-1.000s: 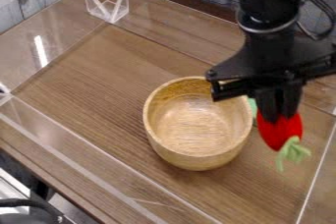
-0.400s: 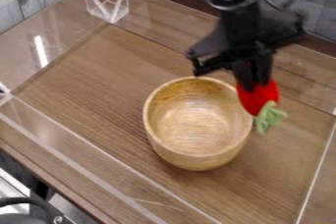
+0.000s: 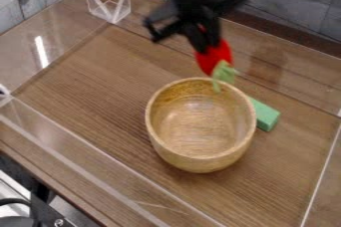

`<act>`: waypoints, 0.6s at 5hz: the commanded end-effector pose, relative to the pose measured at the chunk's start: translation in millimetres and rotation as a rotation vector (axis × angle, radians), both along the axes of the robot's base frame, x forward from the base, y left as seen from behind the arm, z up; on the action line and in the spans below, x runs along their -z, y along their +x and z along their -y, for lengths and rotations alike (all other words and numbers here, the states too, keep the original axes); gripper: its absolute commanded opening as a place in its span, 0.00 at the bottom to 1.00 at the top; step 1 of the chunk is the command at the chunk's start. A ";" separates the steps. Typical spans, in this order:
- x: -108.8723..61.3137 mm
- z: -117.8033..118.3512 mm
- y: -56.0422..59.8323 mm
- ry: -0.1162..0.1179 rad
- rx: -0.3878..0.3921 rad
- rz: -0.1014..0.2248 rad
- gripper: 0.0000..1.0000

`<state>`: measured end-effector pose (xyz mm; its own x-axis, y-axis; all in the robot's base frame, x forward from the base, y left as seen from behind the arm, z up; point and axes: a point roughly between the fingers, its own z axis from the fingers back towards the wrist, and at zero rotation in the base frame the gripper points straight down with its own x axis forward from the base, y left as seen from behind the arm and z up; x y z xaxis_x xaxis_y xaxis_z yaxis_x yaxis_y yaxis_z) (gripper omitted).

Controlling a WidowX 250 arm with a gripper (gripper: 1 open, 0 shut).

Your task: Move the red fruit to the left

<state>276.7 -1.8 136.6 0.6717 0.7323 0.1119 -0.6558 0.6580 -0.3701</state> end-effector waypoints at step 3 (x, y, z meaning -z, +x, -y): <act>-8.4 -53.3 8.6 0.046 -0.132 0.098 0.00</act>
<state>278.2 47.9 130.4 0.5691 0.8057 0.1641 -0.7169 0.5840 -0.3808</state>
